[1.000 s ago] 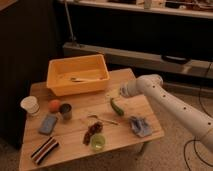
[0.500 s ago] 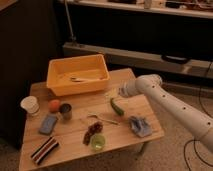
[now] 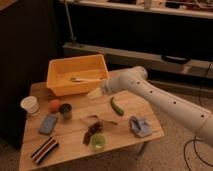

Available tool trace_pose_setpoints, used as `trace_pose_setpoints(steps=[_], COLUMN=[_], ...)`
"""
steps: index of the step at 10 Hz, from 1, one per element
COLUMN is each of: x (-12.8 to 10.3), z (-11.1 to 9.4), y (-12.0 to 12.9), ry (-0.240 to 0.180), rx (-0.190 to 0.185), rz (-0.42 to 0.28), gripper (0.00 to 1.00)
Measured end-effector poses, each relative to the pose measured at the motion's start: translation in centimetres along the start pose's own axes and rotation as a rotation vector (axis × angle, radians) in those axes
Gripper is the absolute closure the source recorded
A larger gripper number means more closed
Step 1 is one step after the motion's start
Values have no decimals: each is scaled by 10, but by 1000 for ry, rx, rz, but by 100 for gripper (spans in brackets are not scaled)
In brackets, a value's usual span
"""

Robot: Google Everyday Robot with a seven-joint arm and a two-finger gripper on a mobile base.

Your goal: Place apple in metal cup

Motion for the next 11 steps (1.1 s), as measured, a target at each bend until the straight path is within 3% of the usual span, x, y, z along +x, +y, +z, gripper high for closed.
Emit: trace_pose_setpoints(steps=[2,3,4,8,10,11], x=[32,57,70,107,107,107], z=[8,25,37,112,132,132], y=[-41,-66,-76,-97,-98,-98], ry=[-19,-57,-87,-260,-303,-304], rx=[4,2,-1,-6,4,6], rz=[-130,-221,-260,-360,-372,-371], gripper=[20,20,20,20,20,20])
